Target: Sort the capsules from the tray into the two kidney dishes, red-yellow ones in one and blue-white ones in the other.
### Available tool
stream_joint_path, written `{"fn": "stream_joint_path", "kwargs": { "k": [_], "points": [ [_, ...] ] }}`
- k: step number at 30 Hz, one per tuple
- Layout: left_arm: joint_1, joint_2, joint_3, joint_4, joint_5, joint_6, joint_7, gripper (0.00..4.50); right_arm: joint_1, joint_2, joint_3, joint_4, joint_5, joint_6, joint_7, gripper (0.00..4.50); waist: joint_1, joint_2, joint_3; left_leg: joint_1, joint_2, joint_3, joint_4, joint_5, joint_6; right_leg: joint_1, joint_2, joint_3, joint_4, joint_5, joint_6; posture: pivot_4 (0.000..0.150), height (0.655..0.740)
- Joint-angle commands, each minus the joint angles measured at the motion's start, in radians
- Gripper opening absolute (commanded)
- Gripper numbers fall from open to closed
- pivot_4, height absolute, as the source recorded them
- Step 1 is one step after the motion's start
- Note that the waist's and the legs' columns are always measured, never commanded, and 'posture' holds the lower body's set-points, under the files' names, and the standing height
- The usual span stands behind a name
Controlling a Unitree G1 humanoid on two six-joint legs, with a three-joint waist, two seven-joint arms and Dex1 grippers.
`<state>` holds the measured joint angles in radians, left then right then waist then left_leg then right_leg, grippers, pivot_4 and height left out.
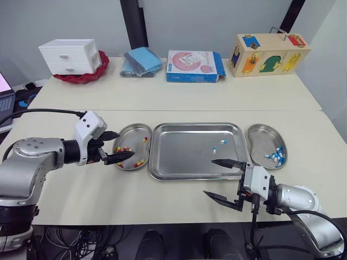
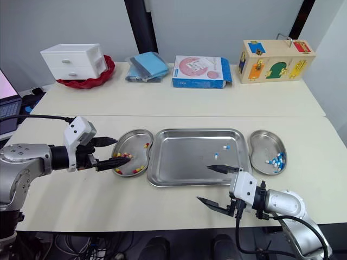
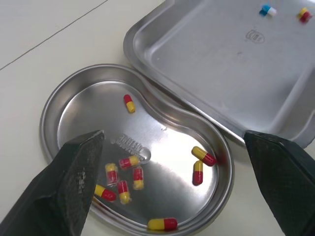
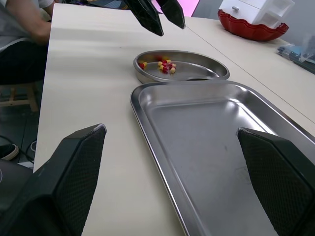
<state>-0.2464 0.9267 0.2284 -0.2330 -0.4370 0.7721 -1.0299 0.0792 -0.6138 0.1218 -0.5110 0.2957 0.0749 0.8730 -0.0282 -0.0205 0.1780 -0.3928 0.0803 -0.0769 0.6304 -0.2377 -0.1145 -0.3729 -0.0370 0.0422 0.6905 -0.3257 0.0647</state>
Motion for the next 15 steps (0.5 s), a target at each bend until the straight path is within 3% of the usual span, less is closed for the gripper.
{"fn": "stream_joint_path", "kwargs": {
  "k": [1,6,9,15],
  "points": [
    [0.078,-0.027,0.086,-0.076,-0.038,-0.062,0.013,4.49,0.017,0.0,-0.036,-0.058,0.002,0.008,-0.038,4.5,-0.002,0.0,0.0,0.0,0.0,0.0,0.0,0.0,0.0,0.0,0.0,0.0,0.0,0.0,0.0,0.15,0.7078],
    [0.184,-0.152,0.223,-0.138,-0.093,-0.084,0.137,4.49,0.101,-0.022,-0.143,-0.12,0.053,0.107,-0.101,4.5,0.001,0.0,0.0,0.0,0.0,0.0,0.0,0.0,0.0,0.0,0.0,0.0,0.001,-0.001,-0.001,0.15,0.7078],
    [0.284,-0.242,0.284,-0.151,-0.061,-0.147,0.226,4.49,0.182,-0.063,-0.262,-0.124,0.073,0.125,-0.09,4.5,0.002,0.0,0.0,0.001,0.0,0.0,0.0,0.0,0.0,0.001,-0.001,0.0,0.001,-0.001,-0.001,0.15,0.7078],
    [0.486,-0.371,0.368,-0.146,-0.039,-0.256,0.323,4.49,0.323,-0.103,-0.541,-0.016,0.15,0.127,-0.027,4.5,0.002,-0.003,-0.002,0.003,0.0,0.001,0.0,0.0,0.0,0.003,-0.001,0.001,0.001,-0.001,-0.001,0.15,0.7078]
  ]
}}
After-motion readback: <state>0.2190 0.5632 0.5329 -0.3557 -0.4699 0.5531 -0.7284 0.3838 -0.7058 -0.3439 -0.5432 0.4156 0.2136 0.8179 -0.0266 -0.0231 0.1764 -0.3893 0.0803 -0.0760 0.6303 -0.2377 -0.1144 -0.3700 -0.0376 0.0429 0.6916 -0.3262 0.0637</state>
